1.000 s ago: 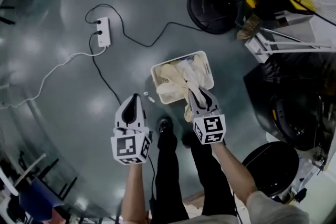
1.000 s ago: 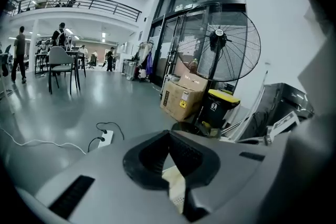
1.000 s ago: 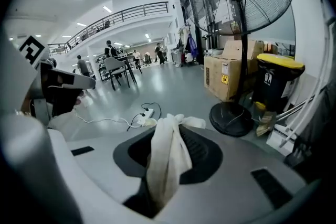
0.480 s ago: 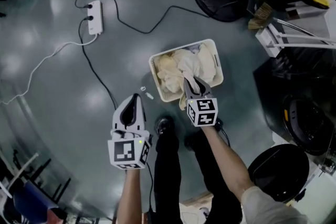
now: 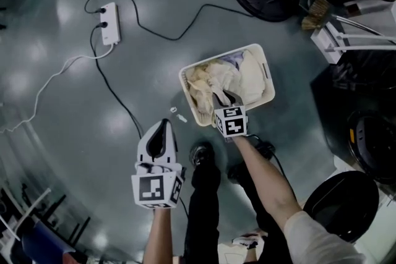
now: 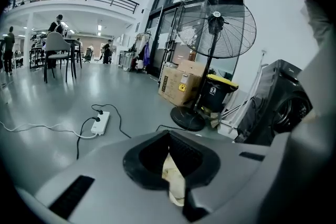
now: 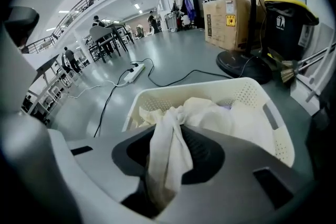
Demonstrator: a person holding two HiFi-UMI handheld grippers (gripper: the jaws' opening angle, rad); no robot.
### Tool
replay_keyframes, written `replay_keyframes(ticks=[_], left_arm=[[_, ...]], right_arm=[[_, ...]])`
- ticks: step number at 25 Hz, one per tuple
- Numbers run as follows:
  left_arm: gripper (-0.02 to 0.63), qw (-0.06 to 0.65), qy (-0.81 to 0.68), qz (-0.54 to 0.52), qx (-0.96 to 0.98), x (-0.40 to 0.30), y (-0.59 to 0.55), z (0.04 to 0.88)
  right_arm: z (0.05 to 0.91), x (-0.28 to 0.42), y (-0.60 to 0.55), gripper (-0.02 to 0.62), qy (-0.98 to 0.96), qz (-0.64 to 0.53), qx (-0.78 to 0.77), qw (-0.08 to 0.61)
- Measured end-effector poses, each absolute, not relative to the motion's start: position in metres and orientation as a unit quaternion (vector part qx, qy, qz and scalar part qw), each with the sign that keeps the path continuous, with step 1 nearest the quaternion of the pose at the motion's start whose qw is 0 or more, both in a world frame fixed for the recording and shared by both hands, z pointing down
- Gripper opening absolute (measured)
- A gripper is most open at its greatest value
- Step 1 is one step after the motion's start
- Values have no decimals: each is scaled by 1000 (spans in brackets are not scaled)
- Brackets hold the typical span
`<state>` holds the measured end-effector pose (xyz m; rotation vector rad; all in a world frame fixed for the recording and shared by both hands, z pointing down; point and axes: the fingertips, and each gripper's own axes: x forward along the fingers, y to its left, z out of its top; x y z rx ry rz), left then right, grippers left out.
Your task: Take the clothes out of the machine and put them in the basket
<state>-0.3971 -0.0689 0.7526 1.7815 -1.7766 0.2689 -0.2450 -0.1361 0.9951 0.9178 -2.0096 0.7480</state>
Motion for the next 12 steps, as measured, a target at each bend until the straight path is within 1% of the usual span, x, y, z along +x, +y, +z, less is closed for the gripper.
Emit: replay_keyframes(ticks=[3,7,8,10,11,12], left_arm=[[20,298,-669,106,673,-398,-70,755],[20,294,-669,110,674,-399,-69,751],[18,292,-669,111,674,-400,-70,750],[20,292,-669,114,674,-399,-70,747],[20,293,-668,116,674,-398,-70,746],[20,294,-668,116,674,-396,-70,744]], right_arm=[[1021,-241,-137,130,-771,309,372,414],[1034,-239,-124,147,-769,304,343,445],[1035,-240,-122,170,-770,312,338,442],[1032,-244,-121,305,-777,330,333,421],[1027,-246,-122,356,-782,331,331,411],[1021,-246,-123,368,-788,326,330,405]])
